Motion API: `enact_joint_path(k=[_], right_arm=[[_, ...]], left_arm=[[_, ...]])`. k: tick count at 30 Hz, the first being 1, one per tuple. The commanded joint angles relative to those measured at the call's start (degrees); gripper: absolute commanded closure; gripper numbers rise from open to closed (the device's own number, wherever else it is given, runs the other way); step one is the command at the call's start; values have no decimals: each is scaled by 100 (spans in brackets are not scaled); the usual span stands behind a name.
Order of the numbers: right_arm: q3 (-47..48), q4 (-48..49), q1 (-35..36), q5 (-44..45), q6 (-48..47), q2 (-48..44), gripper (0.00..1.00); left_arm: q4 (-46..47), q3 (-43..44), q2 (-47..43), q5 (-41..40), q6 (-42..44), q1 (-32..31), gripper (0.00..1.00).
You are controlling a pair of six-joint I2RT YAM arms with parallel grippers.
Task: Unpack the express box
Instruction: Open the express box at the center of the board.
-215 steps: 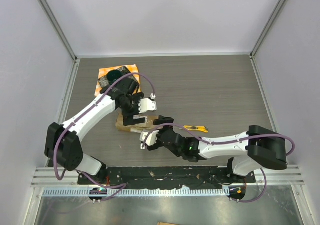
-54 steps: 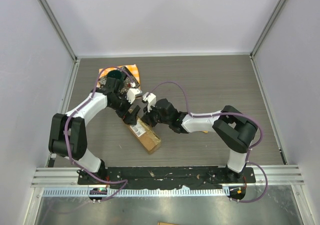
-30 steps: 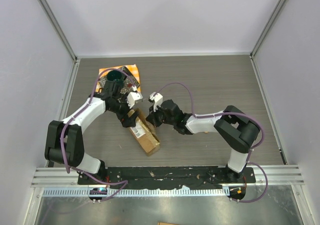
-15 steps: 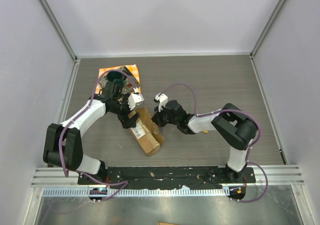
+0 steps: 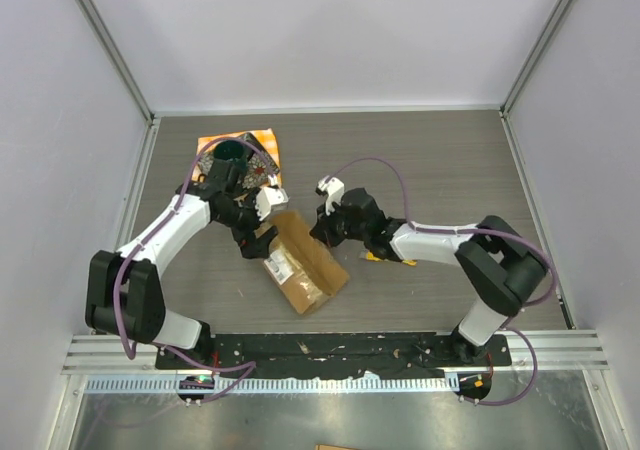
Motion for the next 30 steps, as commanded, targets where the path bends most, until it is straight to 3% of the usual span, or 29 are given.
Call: enact_joint_path(k=[1, 11, 15, 19, 23, 30], right_arm=[[604, -587, -32, -189, -377, -858, 99], [1484, -2238, 381, 127, -1519, -1466, 99], [1545, -2328, 503, -92, -1555, -1545, 99], [1730, -2591, 565, -409, -1625, -1457, 99], [1976, -2802, 592, -392, -1818, -1422, 99], [2608, -3128, 653, -462, -2012, -1325, 99]], left_arm=[[-515, 367, -304, 325, -44, -20, 0], [-621, 1325, -480, 1046, -993, 50, 0], [-94, 1238, -428, 872, -1257, 50, 0], [73, 1246, -148, 687, -985, 50, 0], [-514, 1545, 169, 818, -212, 33, 0], [-937, 2186, 284, 1186, 360, 15, 0]])
